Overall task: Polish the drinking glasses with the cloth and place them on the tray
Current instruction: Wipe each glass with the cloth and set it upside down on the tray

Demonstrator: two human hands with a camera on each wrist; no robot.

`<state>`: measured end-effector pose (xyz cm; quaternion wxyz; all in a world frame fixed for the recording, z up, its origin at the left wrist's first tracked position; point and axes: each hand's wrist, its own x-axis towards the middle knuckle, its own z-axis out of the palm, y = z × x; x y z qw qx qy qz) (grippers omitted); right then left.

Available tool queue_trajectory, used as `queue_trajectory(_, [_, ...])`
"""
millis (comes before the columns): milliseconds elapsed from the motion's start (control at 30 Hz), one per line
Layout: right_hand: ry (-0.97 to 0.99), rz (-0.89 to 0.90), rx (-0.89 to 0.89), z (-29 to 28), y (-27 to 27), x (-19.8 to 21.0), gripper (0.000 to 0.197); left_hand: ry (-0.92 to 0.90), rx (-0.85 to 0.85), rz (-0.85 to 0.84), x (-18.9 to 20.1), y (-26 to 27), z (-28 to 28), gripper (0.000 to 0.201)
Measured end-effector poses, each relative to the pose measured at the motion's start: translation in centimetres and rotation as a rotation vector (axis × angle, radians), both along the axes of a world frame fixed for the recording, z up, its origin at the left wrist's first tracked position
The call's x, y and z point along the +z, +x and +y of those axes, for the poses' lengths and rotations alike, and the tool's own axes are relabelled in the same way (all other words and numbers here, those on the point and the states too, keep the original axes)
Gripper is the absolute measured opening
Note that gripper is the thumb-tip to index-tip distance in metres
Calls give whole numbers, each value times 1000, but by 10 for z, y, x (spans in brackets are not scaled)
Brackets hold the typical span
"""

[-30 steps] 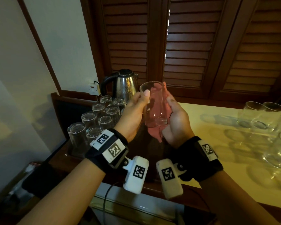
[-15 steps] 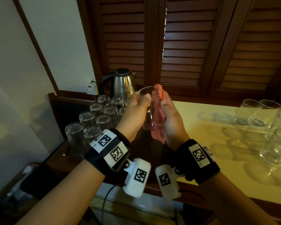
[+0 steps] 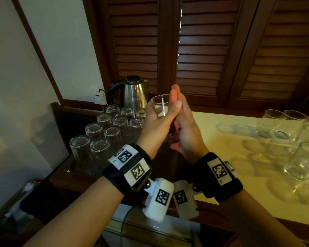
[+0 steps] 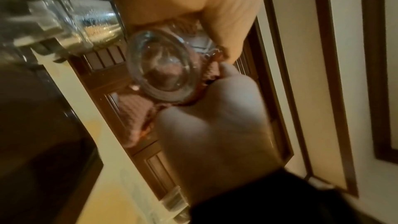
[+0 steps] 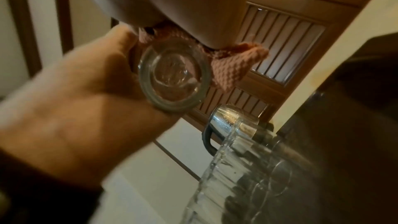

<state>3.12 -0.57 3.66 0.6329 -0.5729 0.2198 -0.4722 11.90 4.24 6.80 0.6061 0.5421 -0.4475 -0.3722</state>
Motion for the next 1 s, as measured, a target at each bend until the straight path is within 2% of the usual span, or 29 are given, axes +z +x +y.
queue_trajectory(133, [359, -360, 142, -3, -9, 5, 46, 78, -135, 84, 8, 6, -2, 52])
queue_trajectory(200, [328, -373, 132, -3, -10, 9, 45, 73, -135, 74, 8, 9, -3, 44])
queue_trajectory(267, [195, -285, 52, -2, -9, 9, 46, 7, -51, 63, 4, 11, -5, 14])
queue_trajectory(300, [122, -229, 24, -1, -7, 8, 49, -13, -37, 77, 3, 8, -5, 9])
queue_trajectory(400, [65, -105, 17, 3, -1, 1, 52, 2, -58, 81, 0, 0, -3, 34])
queue_trajectory(467, [196, -175, -4, 4, -2, 1, 45, -12, -72, 71, 2, 0, -1, 35])
queue_trajectory(533, [392, -289, 63, 5, -8, 4, 40, 23, -131, 95, 3, 5, -4, 39])
queue_trajectory(633, [396, -312, 64, 7, -13, 6, 43, 48, -87, 134, 8, 6, 0, 72])
queue_trajectory(667, [340, -302, 35, 8, -12, 7, 43, 37, -52, 146, 8, 5, 0, 69])
queue_trajectory(733, [150, -195, 9, 8, -11, 1, 47, 40, -34, 124, 5, 0, -1, 29])
queue_trajectory(767, [76, -107, -5, 8, -10, -2, 46, 54, -47, 90, 2, -3, -1, 16])
queue_trajectory(833, [49, -10, -37, 10, -6, -7, 44, 46, -58, 48, -4, -7, 1, 16])
queue_trajectory(867, [81, -26, -30, 12, -6, -9, 45, 30, -35, 45, -6, -7, 0, 18])
queue_trajectory(1000, [473, -246, 13, 21, -4, -6, 50, 32, -57, 177, -5, 0, -4, 31])
